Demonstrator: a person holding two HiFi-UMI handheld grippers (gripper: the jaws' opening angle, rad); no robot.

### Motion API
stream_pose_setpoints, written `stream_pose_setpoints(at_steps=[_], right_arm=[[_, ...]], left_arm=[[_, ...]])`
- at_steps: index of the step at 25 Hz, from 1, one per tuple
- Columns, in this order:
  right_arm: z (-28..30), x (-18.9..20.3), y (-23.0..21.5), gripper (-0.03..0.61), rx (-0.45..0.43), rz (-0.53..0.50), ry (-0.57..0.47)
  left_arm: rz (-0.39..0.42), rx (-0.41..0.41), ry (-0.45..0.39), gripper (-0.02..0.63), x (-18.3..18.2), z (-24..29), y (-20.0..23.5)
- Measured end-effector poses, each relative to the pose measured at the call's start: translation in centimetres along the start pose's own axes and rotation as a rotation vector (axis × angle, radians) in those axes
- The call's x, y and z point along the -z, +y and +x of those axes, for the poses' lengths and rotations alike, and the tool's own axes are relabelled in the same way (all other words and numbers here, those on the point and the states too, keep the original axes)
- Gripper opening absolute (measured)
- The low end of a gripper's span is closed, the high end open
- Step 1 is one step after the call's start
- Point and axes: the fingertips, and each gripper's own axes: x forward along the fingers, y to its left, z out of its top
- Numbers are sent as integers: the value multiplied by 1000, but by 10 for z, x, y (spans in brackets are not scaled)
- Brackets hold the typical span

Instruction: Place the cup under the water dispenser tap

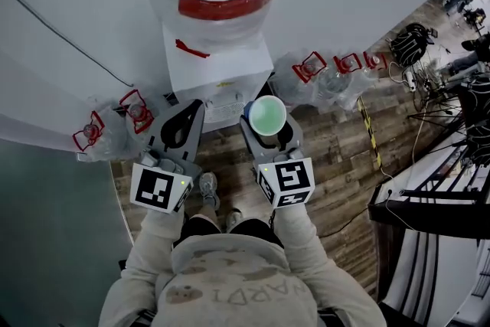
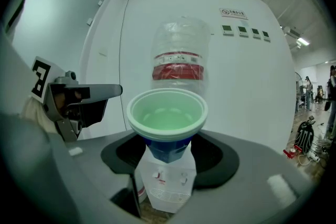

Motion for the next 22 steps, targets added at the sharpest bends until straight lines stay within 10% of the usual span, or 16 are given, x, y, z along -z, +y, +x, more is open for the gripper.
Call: stream_pose_setpoints(at_steps=[22], right_arm=[[75,155,2,278,34,56,181]], left_arm=[[-110,35,95,5,105,4,25]])
